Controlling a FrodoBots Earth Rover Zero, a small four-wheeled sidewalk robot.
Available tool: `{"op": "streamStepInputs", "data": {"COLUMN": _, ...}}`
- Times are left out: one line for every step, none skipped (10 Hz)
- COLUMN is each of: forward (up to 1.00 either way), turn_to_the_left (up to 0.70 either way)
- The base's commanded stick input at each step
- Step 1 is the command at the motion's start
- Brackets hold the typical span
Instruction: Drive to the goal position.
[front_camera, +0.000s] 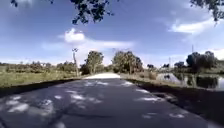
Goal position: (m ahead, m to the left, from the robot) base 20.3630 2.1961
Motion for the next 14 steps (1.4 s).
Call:
{"op": "streamStepInputs", "data": {"forward": 0.85, "turn_to_the_left": 0.00}}
{"op": "streamStepInputs", "data": {"forward": 0.85, "turn_to_the_left": 0.00}}
{"op": "streamStepInputs", "data": {"forward": 0.85, "turn_to_the_left": 0.00}}
{"op": "streamStepInputs", "data": {"forward": 0.85, "turn_to_the_left": 0.00}}
{"op": "streamStepInputs", "data": {"forward": 0.85, "turn_to_the_left": 0.00}}
{"op": "streamStepInputs", "data": {"forward": 0.85, "turn_to_the_left": 0.00}}
{"op": "streamStepInputs", "data": {"forward": 0.85, "turn_to_the_left": 0.05}}
{"op": "streamStepInputs", "data": {"forward": 0.85, "turn_to_the_left": 0.33}}
{"op": "streamStepInputs", "data": {"forward": 0.85, "turn_to_the_left": 0.19}}
{"op": "streamStepInputs", "data": {"forward": 0.85, "turn_to_the_left": 0.10}}
{"op": "streamStepInputs", "data": {"forward": 0.85, "turn_to_the_left": 0.03}}
{"op": "streamStepInputs", "data": {"forward": 0.85, "turn_to_the_left": 0.00}}
{"op": "streamStepInputs", "data": {"forward": 0.85, "turn_to_the_left": 0.00}}
{"op": "streamStepInputs", "data": {"forward": 0.85, "turn_to_the_left": 0.00}}
